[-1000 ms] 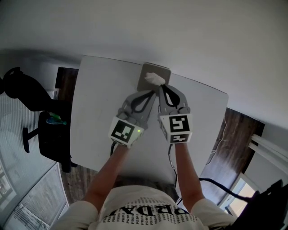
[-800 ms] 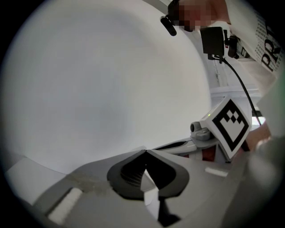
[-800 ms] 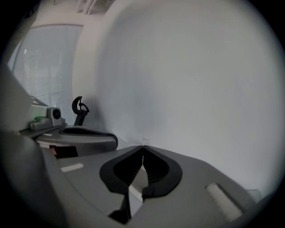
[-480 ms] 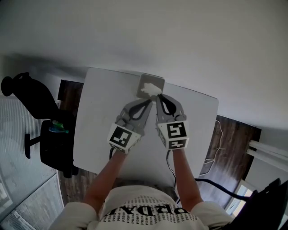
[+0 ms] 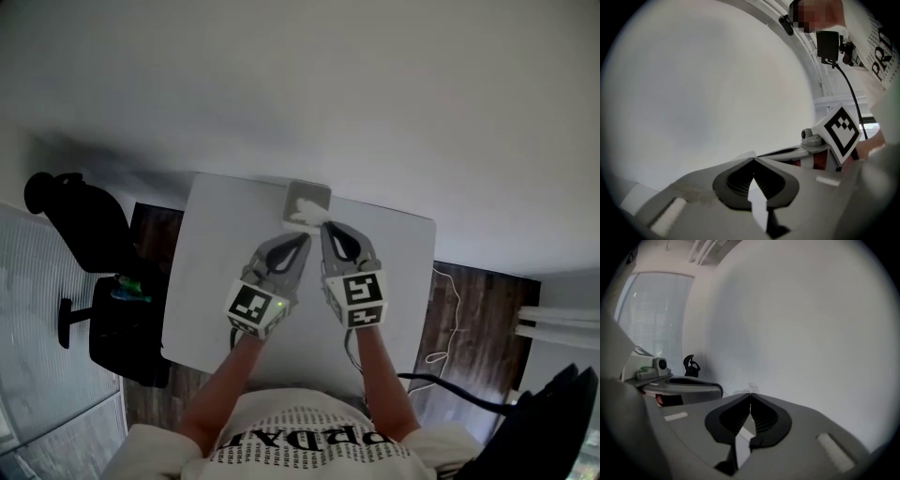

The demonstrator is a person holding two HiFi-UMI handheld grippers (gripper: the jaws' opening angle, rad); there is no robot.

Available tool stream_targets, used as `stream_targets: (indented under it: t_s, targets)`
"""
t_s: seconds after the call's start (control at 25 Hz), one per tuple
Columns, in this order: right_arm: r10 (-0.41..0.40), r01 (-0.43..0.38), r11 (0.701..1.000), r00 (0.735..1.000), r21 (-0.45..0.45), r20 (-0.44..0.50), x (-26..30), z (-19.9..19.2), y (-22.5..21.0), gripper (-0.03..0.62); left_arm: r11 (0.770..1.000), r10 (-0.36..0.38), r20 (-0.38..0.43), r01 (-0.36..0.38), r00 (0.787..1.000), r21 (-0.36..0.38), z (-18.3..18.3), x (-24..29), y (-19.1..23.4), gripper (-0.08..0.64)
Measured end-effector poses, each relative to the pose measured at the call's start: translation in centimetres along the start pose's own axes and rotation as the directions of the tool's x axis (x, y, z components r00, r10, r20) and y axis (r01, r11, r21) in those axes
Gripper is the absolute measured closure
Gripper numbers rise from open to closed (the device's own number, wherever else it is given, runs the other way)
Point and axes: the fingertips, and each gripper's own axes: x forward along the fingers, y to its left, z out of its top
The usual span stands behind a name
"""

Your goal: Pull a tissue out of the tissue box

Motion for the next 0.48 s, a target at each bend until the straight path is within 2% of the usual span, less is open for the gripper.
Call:
stream_targets:
  t_s: [0.28,0.48]
  targets:
    - [-0.008,0.009,1.000,0.999,-0.019,0.043,-4.0,2.2,1.5,0.580,1.000,-0.020,0.007,0.020,1.000,-0.013,2.5,-2.8,-2.9,0.568]
    - [0.000,0.003,0.999,0.996,-0.035,0.084,-7.6,3.8,3.6,0.580,1.000,-0.008,0.017,0.008,1.000,-0.003,3.6,-5.6,-5.2,0.568]
